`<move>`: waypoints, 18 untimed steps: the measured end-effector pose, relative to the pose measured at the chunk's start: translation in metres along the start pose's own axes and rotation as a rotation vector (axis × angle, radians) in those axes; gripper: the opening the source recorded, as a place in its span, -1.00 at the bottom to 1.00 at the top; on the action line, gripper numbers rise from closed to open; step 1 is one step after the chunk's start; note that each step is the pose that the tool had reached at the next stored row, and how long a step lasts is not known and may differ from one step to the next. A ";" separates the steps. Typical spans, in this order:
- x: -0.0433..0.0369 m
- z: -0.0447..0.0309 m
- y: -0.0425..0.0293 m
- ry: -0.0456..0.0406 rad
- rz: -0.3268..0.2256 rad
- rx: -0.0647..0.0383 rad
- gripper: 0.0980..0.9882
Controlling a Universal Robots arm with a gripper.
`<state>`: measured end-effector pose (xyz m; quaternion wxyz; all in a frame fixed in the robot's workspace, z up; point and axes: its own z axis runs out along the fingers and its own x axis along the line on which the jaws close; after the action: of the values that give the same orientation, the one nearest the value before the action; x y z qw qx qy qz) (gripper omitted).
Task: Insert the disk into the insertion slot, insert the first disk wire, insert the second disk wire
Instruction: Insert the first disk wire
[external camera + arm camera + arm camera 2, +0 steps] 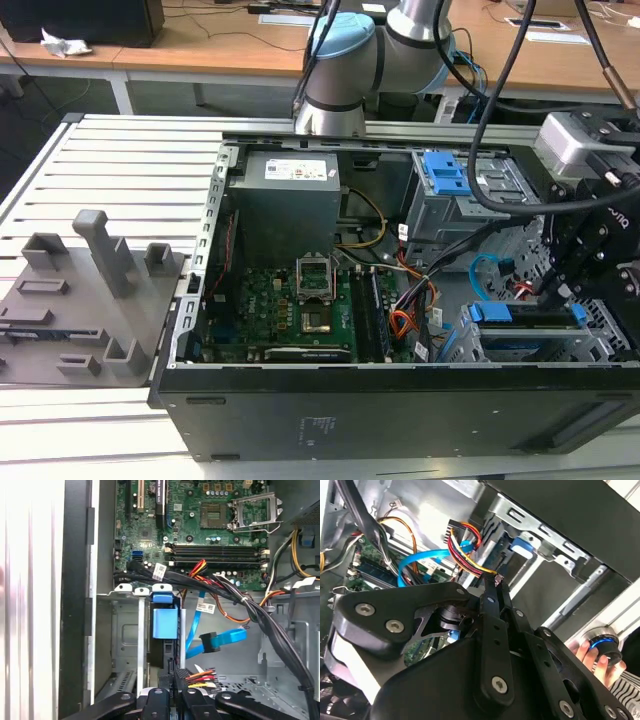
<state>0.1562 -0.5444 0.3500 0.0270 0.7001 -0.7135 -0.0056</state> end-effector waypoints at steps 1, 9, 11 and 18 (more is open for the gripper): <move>0.0016 0.0001 -0.0001 0.0000 0.000 0.000 -0.86; 0.0068 0.0036 -0.0003 0.0001 0.000 0.000 -0.86; 0.0068 0.0043 -0.0003 0.0000 0.000 0.000 -0.86; 0.0070 -0.0010 -0.0001 -0.0285 -0.001 -0.001 -0.86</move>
<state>0.1562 -0.5514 0.3512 0.0171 0.7005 -0.7133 -0.0158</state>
